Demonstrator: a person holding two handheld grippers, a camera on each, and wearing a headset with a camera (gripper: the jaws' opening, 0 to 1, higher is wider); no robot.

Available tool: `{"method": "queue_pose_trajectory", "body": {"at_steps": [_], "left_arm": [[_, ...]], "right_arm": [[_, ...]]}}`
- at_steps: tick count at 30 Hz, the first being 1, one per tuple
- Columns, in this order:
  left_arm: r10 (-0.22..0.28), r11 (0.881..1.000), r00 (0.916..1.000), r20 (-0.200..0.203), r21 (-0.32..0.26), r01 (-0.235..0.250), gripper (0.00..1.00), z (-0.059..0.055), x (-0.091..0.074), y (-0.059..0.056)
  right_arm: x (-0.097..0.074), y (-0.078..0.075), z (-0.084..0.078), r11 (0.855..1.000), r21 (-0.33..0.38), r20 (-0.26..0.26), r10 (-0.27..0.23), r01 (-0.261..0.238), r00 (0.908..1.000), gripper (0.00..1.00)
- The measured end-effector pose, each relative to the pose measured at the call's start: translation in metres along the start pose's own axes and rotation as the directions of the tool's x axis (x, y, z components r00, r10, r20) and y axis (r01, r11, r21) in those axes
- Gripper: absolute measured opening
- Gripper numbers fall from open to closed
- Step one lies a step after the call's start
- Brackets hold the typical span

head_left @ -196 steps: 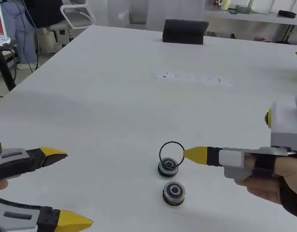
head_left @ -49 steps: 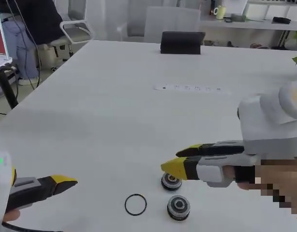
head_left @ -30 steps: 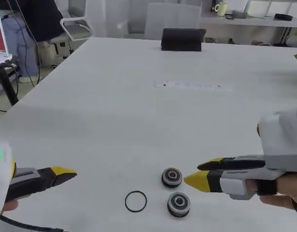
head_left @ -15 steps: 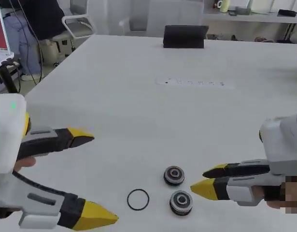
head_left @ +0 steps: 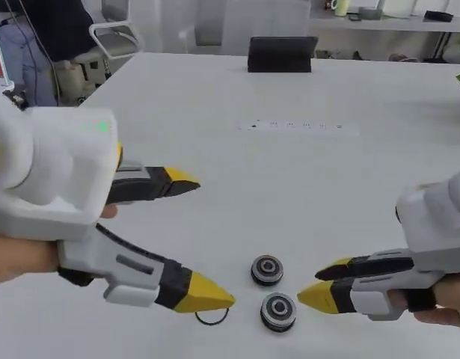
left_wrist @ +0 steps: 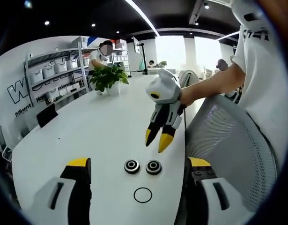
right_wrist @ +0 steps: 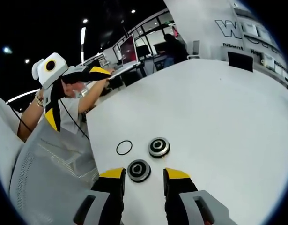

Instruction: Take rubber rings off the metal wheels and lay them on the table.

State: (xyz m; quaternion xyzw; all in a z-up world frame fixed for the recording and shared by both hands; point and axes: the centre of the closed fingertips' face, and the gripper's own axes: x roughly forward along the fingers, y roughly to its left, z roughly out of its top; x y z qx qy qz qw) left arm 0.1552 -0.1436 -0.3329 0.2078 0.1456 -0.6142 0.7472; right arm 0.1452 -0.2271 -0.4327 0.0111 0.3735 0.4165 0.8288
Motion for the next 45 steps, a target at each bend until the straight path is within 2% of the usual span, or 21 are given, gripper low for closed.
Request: {"method": "queue_pose_trajectory", "body": {"at_steps": [5,14,18,20,24,26,28,32,36,41,42,45], "left_arm": [[-0.043,0.999,0.9979,0.047,0.014,0.042,0.73,0.014,0.020,-0.005],[-0.076,0.995,0.9963,0.040,0.070,0.074,0.68,0.015,0.052,-0.011],[-0.064,0.994,0.9977,0.020,0.087,0.062,0.61,0.005,0.064,-0.009],[-0.064,0.995,0.9978,0.018,0.074,0.063,0.59,-0.004,0.068,-0.009],[-0.069,0.998,0.9968,0.040,0.003,0.069,0.54,-0.016,0.074,-0.013],[-0.097,0.993,0.9946,0.037,-0.069,0.100,0.52,-0.027,0.077,-0.020],[-0.127,0.991,0.9919,0.002,-0.035,0.127,0.51,-0.036,0.080,-0.027],[-0.138,0.990,0.9894,-0.045,0.011,0.139,0.46,-0.048,0.087,-0.033],[-0.152,0.988,0.9868,-0.056,0.014,0.153,0.42,-0.055,0.092,-0.038],[-0.135,0.991,0.9893,-0.056,0.003,0.135,0.34,-0.059,0.102,-0.039],[-0.133,0.991,0.9895,-0.057,0.005,0.134,0.31,-0.060,0.104,-0.040],[-0.135,0.991,0.9894,-0.054,0.004,0.135,0.26,-0.061,0.107,-0.043]], "right_arm": [[0.003,0.001,-0.005,1.000,-0.014,-0.025,0.002,-0.002,0.9997,0.30],[0.007,0.003,-0.015,0.999,-0.054,-0.068,0.001,-0.005,0.9977,0.30],[0.009,0.004,-0.020,0.998,-0.068,-0.084,0.003,-0.009,0.9964,0.30],[0.010,0.004,-0.020,0.997,-0.074,-0.085,0.004,-0.010,0.9964,0.30],[0.012,0.004,-0.022,0.996,-0.085,-0.094,0.003,-0.011,0.9956,0.29],[0.014,0.006,-0.025,0.996,-0.092,-0.099,0.008,-0.017,0.9950,0.29],[0.017,0.006,-0.026,0.994,-0.112,-0.102,0.000,-0.012,0.9948,0.29],[0.024,0.009,-0.029,0.991,-0.132,-0.106,0.004,-0.018,0.9943,0.30],[0.027,0.010,-0.031,0.988,-0.155,-0.103,0.003,-0.019,0.9946,0.29],[0.031,0.010,-0.029,0.978,-0.209,-0.087,-0.013,-0.005,0.9961,0.29],[0.032,0.009,-0.032,0.975,-0.222,-0.099,-0.022,-0.001,0.9948,0.27],[0.034,0.012,-0.036,0.976,-0.216,-0.116,-0.006,-0.019,0.9933,0.26]]}}
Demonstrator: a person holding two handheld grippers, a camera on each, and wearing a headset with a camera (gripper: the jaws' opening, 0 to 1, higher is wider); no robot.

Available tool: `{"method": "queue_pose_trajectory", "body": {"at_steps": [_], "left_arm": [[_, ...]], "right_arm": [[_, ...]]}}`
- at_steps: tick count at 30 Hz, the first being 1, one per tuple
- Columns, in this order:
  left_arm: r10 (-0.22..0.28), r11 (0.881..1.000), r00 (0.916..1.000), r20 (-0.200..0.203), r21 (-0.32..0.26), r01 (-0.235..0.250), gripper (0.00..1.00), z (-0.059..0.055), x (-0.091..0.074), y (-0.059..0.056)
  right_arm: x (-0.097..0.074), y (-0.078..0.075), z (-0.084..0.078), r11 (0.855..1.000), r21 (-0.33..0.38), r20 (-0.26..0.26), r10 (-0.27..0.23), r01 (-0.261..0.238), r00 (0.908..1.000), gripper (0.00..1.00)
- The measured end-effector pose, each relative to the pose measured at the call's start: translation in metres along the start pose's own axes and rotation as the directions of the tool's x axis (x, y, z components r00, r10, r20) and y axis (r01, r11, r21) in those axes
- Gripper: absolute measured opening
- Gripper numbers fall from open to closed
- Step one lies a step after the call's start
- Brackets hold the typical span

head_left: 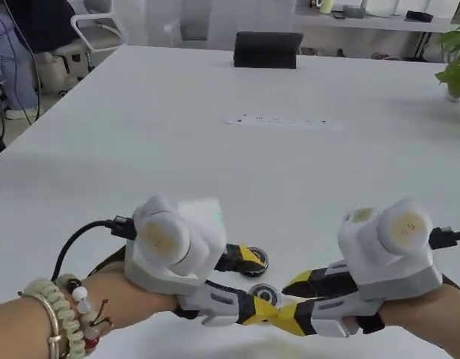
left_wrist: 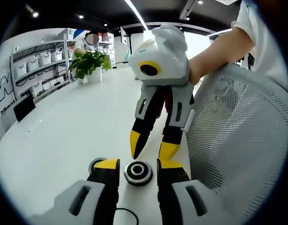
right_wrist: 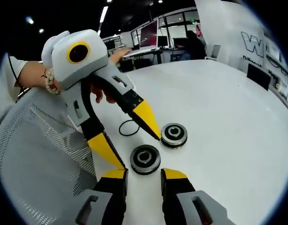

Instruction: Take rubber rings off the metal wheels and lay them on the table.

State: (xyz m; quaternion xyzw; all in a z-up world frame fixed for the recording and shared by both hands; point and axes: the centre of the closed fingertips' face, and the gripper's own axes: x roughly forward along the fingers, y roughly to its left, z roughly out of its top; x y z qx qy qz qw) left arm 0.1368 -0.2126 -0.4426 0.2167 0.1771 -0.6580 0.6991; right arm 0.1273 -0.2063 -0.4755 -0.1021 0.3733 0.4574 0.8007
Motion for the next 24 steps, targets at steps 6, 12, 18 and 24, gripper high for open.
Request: {"method": "queue_pose_trajectory", "body": {"at_steps": [6,12,18,24], "left_arm": [[0.000,1.000,0.9993,-0.037,0.021,0.001,0.22,-0.010,0.002,-0.001],[0.019,0.999,0.9995,-0.023,-0.037,-0.020,0.16,-0.010,0.003,0.005],[0.009,0.999,0.9992,-0.039,-0.030,-0.010,0.11,-0.016,0.004,0.002],[0.015,0.999,0.9992,-0.037,-0.029,-0.016,0.08,-0.015,0.002,0.002]], "right_arm": [[0.002,-0.002,-0.002,1.000,-0.013,-0.010,-0.017,0.017,0.9998,0.25],[0.004,0.000,-0.002,1.000,-0.022,-0.014,-0.015,0.015,0.9998,0.24],[0.006,0.000,-0.002,0.999,-0.030,-0.015,-0.016,0.016,0.9998,0.24],[0.006,-0.001,-0.001,0.999,-0.030,-0.007,-0.022,0.022,0.9997,0.23]]}}
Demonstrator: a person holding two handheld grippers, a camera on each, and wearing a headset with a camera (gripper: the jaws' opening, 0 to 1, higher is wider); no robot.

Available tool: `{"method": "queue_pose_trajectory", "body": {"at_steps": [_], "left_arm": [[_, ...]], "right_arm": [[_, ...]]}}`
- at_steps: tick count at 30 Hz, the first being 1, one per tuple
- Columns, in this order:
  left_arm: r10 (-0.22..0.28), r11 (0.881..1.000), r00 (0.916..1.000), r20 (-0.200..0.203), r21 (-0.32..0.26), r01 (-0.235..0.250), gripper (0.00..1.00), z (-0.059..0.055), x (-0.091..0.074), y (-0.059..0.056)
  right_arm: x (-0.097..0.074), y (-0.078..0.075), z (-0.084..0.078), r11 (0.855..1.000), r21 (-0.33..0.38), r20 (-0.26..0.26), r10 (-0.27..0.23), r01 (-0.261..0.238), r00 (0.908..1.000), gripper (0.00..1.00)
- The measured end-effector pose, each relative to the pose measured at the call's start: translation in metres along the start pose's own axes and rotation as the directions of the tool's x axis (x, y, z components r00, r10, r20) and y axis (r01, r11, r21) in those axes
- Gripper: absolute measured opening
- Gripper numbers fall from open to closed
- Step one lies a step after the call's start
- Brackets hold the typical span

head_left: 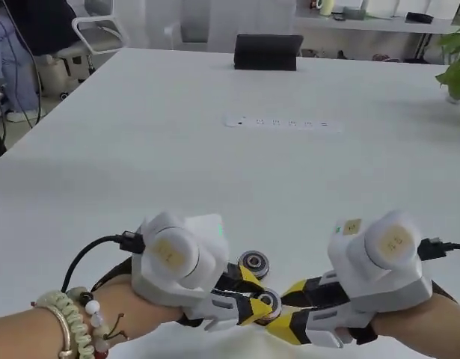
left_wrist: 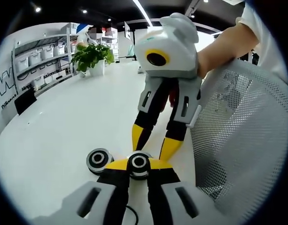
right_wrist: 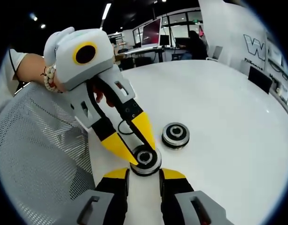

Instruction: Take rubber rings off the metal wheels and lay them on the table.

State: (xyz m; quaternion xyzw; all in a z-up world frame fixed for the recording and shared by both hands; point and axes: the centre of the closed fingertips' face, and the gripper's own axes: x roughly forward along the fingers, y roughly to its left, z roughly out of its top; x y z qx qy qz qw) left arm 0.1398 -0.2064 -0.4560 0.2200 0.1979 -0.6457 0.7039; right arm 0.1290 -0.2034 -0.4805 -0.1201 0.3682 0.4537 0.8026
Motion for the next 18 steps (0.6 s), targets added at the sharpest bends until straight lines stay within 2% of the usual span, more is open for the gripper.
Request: {"method": "queue_pose_trajectory", "body": {"at_steps": [5,7,9,13,18], "left_arm": [[-0.001,1.000,1.0000,0.005,0.002,0.001,0.07,0.0001,-0.0012,-0.0008],[-0.001,1.000,1.0000,0.008,-0.002,0.001,0.07,0.0002,-0.0012,-0.0005],[-0.001,1.000,1.0000,0.008,-0.009,0.001,0.07,0.0001,-0.0005,-0.0004],[0.002,1.000,1.0000,0.009,-0.014,-0.002,0.08,-0.0006,-0.0009,0.0006],[0.001,1.000,0.9999,0.013,-0.019,-0.001,0.08,-0.0013,-0.0002,0.0005]], "right_arm": [[-0.0003,-0.0026,0.0003,1.000,-0.007,0.001,-0.011,0.011,0.9999,0.20],[-0.0013,-0.0034,-0.0038,1.000,-0.006,-0.019,-0.008,0.007,0.9998,0.16],[-0.0028,-0.0038,-0.0043,1.000,0.002,-0.018,-0.003,0.003,0.9998,0.14],[-0.0039,-0.0051,-0.0053,1.000,-0.029,-0.028,-0.009,0.008,0.9996,0.02],[-0.0041,-0.0055,-0.0048,0.999,-0.037,-0.026,-0.014,0.013,0.9996,0.01]]}}
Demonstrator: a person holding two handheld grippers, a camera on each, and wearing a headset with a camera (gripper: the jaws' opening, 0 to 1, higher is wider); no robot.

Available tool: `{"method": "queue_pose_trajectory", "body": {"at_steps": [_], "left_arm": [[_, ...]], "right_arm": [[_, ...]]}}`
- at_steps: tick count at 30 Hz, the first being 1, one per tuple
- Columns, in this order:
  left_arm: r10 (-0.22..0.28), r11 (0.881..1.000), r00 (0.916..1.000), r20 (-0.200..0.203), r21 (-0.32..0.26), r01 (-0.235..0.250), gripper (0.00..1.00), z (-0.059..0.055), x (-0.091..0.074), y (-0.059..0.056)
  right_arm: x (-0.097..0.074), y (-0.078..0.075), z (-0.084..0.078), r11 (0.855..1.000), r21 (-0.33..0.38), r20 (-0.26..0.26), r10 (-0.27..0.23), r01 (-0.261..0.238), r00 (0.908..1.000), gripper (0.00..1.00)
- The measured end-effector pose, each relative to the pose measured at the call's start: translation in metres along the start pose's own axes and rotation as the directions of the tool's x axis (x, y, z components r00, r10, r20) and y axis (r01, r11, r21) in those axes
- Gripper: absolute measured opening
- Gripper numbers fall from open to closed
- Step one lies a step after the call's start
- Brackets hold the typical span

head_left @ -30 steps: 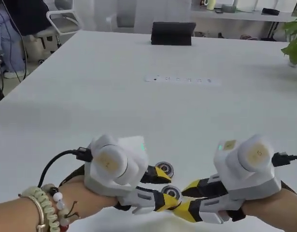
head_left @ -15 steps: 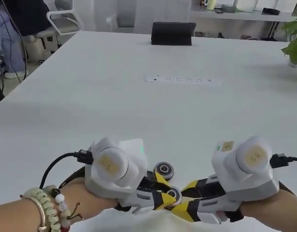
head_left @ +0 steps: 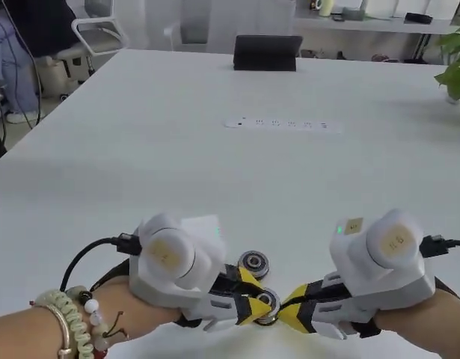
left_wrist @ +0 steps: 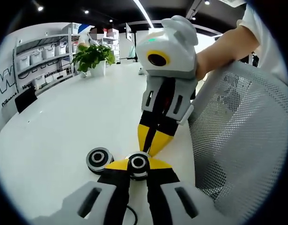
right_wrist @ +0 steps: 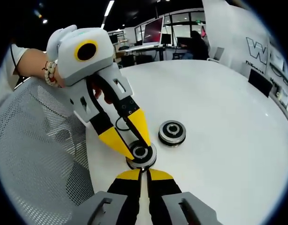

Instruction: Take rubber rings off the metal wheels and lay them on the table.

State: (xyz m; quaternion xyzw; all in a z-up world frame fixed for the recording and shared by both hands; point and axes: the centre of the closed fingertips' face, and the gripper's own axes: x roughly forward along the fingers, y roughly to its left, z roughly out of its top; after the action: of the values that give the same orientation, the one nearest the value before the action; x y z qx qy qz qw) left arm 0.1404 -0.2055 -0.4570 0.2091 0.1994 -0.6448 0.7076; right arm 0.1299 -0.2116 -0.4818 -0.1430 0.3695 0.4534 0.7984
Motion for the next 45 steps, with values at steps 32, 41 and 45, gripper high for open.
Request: {"method": "queue_pose_trajectory", "body": {"at_steps": [32,41,45], "left_arm": [[0.003,1.000,1.0000,-0.001,-0.001,-0.003,0.07,-0.001,0.001,0.000],[0.005,1.000,0.9999,-0.009,0.001,-0.005,0.07,-0.002,0.001,0.000],[0.011,1.000,0.9999,-0.005,-0.001,-0.011,0.07,-0.001,0.002,0.000]], "right_arm": [[-0.011,-0.013,0.008,0.794,0.603,0.106,0.012,-0.074,0.9943,0.00],[-0.012,-0.008,0.012,0.781,0.616,0.118,0.032,-0.098,0.9925,0.00],[-0.012,-0.007,0.013,0.776,0.621,0.123,0.042,-0.110,0.9915,0.00]]}}
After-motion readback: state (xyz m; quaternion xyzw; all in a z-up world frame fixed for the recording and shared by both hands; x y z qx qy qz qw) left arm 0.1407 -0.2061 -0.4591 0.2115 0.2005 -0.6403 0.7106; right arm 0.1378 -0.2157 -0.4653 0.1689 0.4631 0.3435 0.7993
